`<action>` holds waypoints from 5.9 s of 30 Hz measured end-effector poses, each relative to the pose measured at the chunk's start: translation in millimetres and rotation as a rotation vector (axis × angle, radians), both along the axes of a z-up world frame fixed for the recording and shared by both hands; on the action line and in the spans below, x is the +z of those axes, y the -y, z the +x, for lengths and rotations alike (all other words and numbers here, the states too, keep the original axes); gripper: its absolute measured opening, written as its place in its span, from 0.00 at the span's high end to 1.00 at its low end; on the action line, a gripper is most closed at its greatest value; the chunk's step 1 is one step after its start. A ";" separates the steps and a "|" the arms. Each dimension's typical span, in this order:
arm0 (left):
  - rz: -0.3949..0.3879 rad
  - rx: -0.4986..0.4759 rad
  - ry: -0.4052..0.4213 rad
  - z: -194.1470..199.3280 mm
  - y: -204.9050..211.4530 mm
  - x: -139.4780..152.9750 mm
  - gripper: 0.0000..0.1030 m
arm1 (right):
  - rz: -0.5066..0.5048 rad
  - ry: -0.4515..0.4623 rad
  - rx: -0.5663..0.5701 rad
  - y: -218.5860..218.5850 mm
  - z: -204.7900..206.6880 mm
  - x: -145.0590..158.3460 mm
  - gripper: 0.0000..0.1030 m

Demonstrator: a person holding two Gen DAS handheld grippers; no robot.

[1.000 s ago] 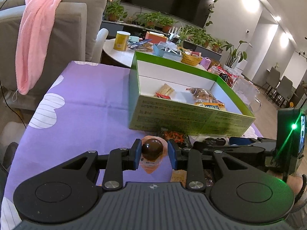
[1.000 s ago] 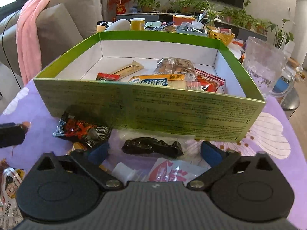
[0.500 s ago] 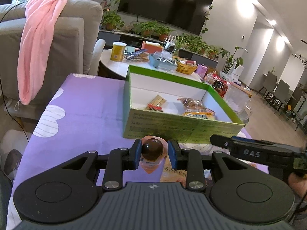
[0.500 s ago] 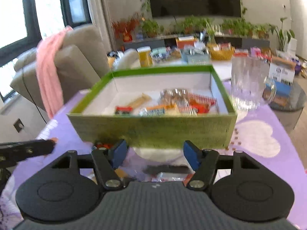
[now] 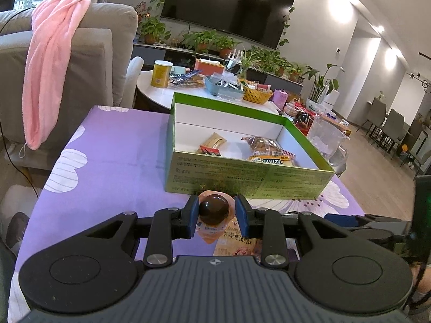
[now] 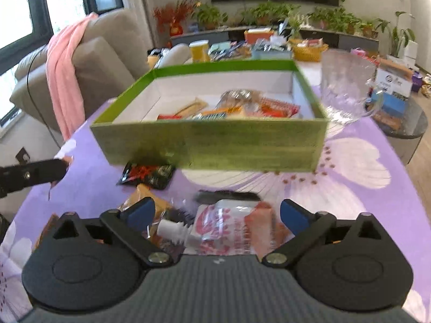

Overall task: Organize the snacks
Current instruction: 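Grasp the black dried snack in clear wrap with the right tool and lift it, then lower the black snack into the box with the right tool while the left tool drops the chocolate, then move the open left tool down to the black-and-orange snack packet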

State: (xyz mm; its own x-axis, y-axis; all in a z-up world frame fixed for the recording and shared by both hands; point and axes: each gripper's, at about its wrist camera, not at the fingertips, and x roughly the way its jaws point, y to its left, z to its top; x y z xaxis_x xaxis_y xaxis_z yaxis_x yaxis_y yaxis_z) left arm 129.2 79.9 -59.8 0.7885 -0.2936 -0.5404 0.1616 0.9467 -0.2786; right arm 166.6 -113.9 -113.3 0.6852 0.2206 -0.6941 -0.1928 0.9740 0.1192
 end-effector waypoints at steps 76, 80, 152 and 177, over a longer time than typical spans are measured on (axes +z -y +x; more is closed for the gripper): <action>0.002 -0.059 0.060 37.2 11.2 11.9 0.73 | 0.112 0.092 0.044 30.0 21.3 45.3 0.93; 0.016 -0.066 0.097 71.8 26.7 22.8 0.73 | 0.117 0.105 0.035 32.0 21.0 46.3 0.92; 0.358 -0.297 -0.091 76.7 50.1 -45.1 0.60 | -0.193 -0.031 0.264 7.2 -22.1 5.3 0.25; 0.319 -0.234 -0.003 38.7 39.2 -30.2 0.75 | -0.097 0.016 0.227 12.1 -32.6 19.6 0.26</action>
State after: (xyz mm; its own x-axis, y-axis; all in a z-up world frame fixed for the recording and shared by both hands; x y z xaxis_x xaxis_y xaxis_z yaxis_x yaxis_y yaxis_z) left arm 167.9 40.7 -90.0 0.7183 -0.2822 -0.6359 0.3831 0.9234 0.0229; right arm 134.0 -126.0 -93.7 0.6373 0.3025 -0.7088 -0.4088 0.9124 0.0218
